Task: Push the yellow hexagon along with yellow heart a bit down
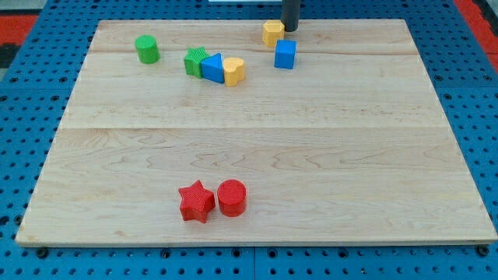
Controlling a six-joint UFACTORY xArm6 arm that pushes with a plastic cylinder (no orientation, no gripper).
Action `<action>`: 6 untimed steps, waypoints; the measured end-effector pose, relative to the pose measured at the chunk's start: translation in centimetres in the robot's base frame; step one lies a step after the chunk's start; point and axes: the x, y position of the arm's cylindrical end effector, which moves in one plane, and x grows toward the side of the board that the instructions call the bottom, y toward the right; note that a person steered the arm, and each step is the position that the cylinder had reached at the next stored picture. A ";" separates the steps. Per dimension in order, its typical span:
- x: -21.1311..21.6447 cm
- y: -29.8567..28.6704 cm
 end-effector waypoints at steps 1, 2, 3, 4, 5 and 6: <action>0.0 -0.3; 0.0 -0.7; -0.7 -0.3; 0.1 -2.4; 0.4 -7.2; 5.3 -8.5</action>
